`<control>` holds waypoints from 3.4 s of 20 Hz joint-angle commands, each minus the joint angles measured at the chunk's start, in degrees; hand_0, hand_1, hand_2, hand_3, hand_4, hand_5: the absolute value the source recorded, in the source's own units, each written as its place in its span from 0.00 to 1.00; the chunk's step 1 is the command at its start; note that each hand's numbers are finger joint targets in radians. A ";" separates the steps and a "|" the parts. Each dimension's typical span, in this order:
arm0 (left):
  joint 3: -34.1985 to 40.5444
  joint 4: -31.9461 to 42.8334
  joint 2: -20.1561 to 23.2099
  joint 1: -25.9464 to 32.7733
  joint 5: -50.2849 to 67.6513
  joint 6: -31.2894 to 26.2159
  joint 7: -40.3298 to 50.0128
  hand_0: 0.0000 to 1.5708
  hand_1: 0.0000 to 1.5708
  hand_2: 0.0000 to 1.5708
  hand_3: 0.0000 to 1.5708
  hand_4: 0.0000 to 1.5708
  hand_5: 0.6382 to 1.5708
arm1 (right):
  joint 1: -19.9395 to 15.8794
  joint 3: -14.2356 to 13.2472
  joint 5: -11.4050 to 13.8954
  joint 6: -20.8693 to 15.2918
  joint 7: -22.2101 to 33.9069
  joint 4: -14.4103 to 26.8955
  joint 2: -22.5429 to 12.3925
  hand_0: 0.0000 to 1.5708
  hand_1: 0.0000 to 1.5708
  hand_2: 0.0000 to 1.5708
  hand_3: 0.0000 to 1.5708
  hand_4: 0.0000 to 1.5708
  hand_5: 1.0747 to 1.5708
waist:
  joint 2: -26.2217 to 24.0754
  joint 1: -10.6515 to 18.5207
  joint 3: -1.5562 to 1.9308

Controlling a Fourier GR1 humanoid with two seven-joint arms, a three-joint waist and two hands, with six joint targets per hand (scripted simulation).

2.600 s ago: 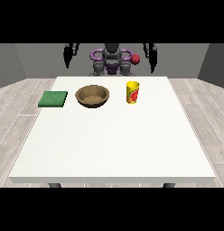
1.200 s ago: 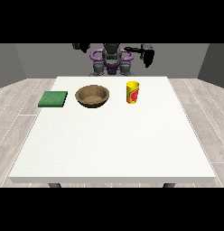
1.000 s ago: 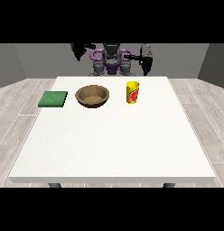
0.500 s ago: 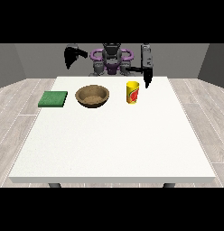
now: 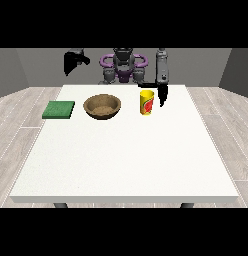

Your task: Pick the cup and pour the ball into the bowl, then pick the bowl and place it on the pad

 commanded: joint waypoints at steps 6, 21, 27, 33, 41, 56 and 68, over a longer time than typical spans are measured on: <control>2.60 10.90 0.85 -5.39 1.02 0.70 -5.01 0.00 0.00 0.00 0.00 0.00 0.96 | 1.11 -2.42 -1.75 4.37 -2.85 2.42 -1.59 0.00 0.00 0.25 0.35 0.40 0.99 | 0.59 -1.85 0.00; 1.22 19.80 1.11 -5.72 -4.93 8.85 -19.36 0.83 0.83 1.00 1.00 0.81 0.64 | -2.32 -9.53 -5.58 7.68 -2.57 3.75 -7.22 0.00 0.00 0.27 0.43 0.36 1.00 | 3.58 -2.65 0.00; 1.14 21.61 1.00 -7.99 -5.40 10.21 -19.23 0.85 0.85 1.00 1.00 0.82 0.60 | -0.80 -10.48 -5.84 8.38 -4.31 5.12 -7.45 0.00 0.00 0.26 0.41 0.37 1.00 | 2.57 -2.26 0.01; -1.79 18.67 0.59 -12.40 -7.88 13.83 -7.63 0.86 0.86 1.00 1.00 0.84 0.55 | 4.06 -11.55 -6.36 11.21 -6.43 11.61 -7.97 0.00 0.00 0.24 0.45 0.37 1.00 | -5.64 -0.99 0.06; -6.35 18.82 2.89 -20.93 -17.13 25.68 1.37 0.87 0.87 1.00 1.00 0.87 0.64 | 1.62 -12.79 -6.90 13.17 -9.43 14.95 -9.68 0.00 0.00 0.23 0.43 0.35 1.00 | -3.60 -2.93 0.07; -21.17 30.64 2.60 -28.94 -41.88 42.93 22.04 0.95 0.95 1.00 1.00 0.94 0.72 | -0.13 -12.27 -7.31 16.04 -11.09 20.04 -10.03 0.00 0.00 0.22 0.43 0.34 0.99 | -5.30 -6.17 0.16; -40.09 42.73 -3.44 -36.23 -68.84 48.19 46.02 1.00 1.00 1.00 1.00 0.75 0.92 | -1.65 -11.78 -4.21 13.28 -12.86 27.24 -9.45 0.00 0.00 0.24 0.42 0.36 0.99 | -9.25 -2.63 0.14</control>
